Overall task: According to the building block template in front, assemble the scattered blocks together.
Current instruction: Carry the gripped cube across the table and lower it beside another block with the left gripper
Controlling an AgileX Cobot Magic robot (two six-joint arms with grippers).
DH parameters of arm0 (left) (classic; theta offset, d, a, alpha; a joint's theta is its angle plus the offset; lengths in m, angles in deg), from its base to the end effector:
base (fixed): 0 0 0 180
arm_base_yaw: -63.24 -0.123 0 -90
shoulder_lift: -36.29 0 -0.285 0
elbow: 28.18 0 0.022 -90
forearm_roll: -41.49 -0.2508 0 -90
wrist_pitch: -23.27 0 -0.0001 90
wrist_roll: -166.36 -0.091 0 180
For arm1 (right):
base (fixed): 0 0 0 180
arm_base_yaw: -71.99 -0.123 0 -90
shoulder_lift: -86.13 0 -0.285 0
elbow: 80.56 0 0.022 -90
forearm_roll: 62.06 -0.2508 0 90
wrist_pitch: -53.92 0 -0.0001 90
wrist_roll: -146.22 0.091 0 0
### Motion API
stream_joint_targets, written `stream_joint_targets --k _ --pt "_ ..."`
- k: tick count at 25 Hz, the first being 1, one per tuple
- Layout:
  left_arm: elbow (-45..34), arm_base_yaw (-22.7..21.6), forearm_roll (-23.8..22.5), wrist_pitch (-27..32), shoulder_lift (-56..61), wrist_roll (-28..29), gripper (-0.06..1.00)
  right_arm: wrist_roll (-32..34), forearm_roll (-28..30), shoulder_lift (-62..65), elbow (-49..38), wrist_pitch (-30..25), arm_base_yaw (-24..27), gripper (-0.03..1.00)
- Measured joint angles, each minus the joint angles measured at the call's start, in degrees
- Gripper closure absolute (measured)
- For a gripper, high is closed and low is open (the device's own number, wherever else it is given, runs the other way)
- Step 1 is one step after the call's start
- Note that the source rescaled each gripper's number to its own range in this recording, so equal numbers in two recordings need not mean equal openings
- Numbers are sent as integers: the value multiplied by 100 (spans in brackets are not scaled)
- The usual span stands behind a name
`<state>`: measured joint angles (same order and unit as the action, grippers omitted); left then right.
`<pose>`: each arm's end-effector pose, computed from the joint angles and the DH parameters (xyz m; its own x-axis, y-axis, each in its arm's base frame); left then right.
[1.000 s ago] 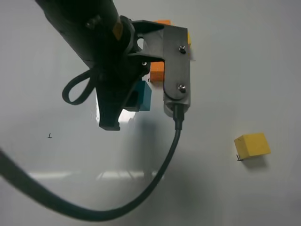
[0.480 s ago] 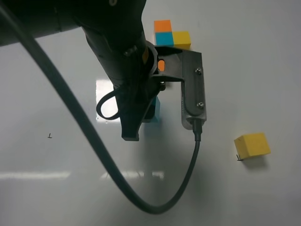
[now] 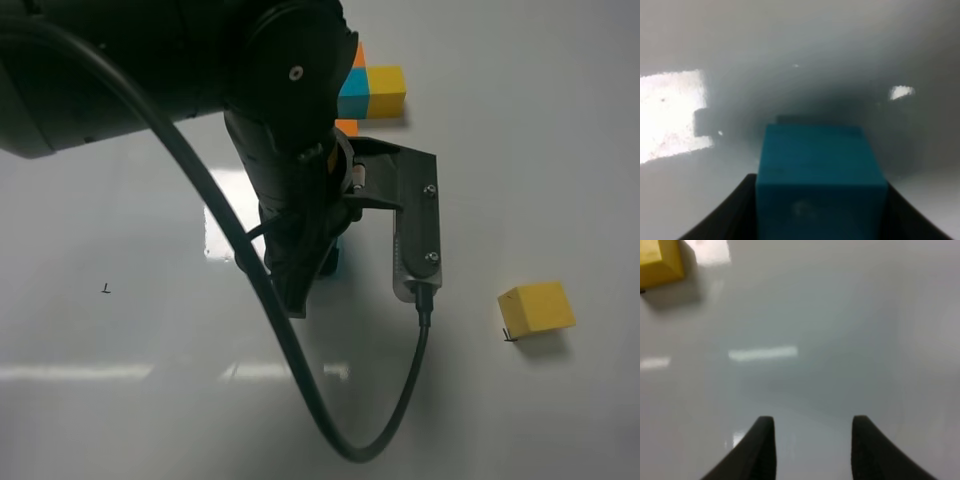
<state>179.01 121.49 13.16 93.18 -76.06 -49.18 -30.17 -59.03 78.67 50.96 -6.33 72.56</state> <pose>0.2417 -0.3135 0.3573 0.1459 0.9887 -0.0348 0.7898 -0.0952 0.6060 -0.0056 -0.0041 0.2785 -0.4386 0.0411 -0.8977 0.0673 0.9977 0.0128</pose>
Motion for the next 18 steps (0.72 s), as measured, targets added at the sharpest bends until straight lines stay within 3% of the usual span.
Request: stream_joint_targets --k 9,18 --pt "5 0 -34 0 -19 148 84 0 0 0 0 0 0 78" --pt "5 0 -380 6 -25 522 84 -2 0 0 0 0 0 81"
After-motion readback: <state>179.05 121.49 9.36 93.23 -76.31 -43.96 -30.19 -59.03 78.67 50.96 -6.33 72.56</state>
